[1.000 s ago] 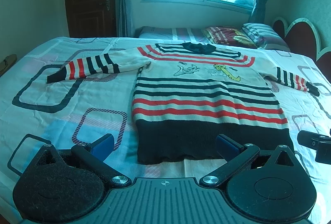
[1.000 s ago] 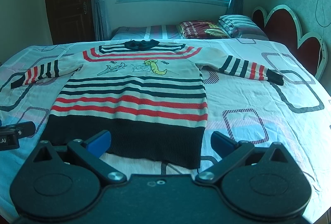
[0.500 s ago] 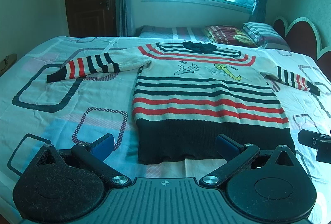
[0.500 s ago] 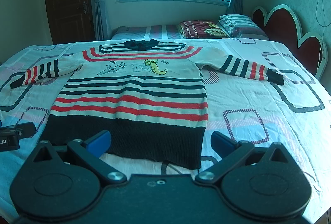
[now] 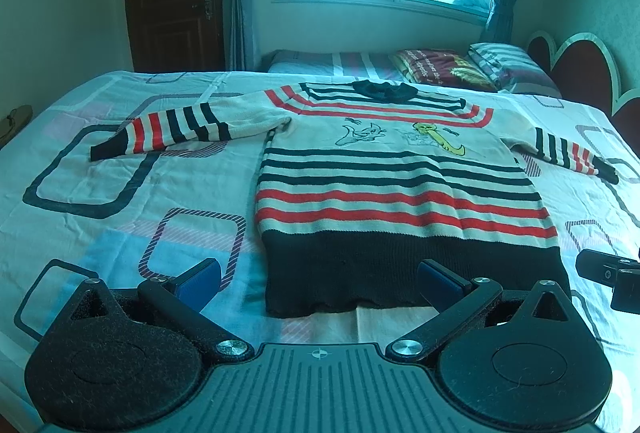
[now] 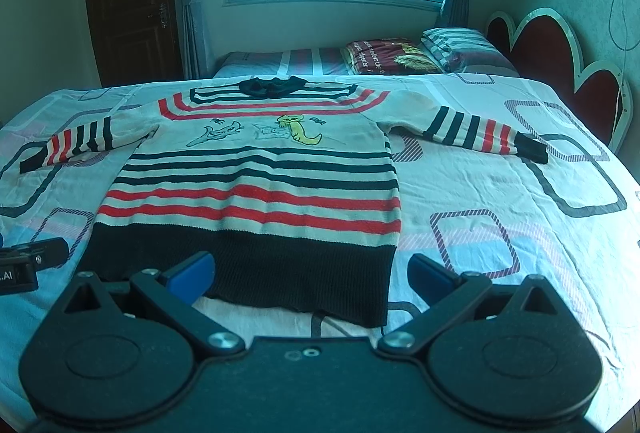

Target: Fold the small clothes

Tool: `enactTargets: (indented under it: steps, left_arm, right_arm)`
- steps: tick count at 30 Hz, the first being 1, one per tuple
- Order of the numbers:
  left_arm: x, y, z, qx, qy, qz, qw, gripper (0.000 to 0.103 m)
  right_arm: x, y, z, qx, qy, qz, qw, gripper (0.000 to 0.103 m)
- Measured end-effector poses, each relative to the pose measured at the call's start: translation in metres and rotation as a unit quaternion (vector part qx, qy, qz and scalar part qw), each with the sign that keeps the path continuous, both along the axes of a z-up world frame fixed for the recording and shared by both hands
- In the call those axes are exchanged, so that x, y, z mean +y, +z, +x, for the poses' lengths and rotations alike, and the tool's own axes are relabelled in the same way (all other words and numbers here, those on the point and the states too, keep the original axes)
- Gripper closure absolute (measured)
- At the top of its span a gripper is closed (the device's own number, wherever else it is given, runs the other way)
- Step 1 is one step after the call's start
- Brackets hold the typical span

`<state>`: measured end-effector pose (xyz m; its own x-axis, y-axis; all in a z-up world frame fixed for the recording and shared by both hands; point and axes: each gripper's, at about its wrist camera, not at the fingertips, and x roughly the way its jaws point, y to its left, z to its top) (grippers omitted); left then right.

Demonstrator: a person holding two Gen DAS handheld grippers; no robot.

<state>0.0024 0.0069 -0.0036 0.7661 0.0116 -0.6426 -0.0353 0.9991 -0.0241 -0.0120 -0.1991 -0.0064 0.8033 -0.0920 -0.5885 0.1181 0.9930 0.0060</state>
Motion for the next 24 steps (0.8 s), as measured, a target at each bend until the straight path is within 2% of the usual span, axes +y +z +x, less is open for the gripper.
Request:
enactTargets:
  steps: [24]
  left_arm:
    - [-0.0001,0.0008,0.0010,0.002,0.001,0.001,1.0000,0.000]
  right_arm:
    - [-0.0004,-0.0002,0.0009,0.000,-0.003,0.001,1.000,0.001]
